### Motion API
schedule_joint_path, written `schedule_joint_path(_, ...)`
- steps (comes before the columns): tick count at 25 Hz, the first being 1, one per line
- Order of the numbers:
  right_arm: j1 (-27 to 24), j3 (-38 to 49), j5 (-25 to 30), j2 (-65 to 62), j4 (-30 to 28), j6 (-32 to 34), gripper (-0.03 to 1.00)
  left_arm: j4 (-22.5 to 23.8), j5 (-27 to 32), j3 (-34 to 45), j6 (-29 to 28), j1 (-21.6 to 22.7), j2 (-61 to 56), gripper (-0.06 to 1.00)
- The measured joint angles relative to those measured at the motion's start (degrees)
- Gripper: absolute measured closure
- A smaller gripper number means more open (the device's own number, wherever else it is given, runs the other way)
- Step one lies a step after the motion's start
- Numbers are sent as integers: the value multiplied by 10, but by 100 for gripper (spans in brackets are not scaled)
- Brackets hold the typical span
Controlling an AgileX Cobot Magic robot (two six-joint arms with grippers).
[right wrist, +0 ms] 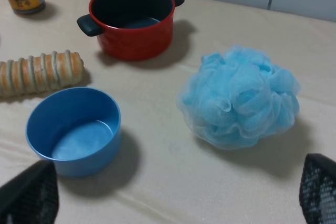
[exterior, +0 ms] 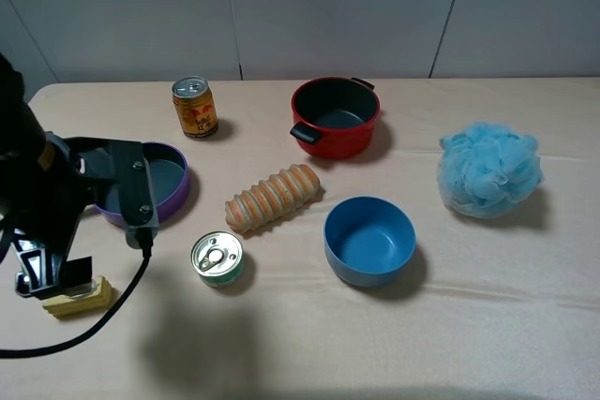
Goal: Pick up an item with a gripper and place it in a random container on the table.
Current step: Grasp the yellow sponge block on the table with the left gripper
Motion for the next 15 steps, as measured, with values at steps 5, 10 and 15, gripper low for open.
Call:
schedule_joint_path(5, 0, 0, 0, 0, 0, 0, 27, 0, -37, 0, 0, 0, 57, -4)
schedule_joint_path(10, 0, 0, 0, 0, 0, 0, 27, -5, -64, 0, 0, 0, 110, -4)
schedule_joint_path(15, 0, 0, 0, 0, 0, 0, 27, -8, -77, 0, 0, 0, 155, -4)
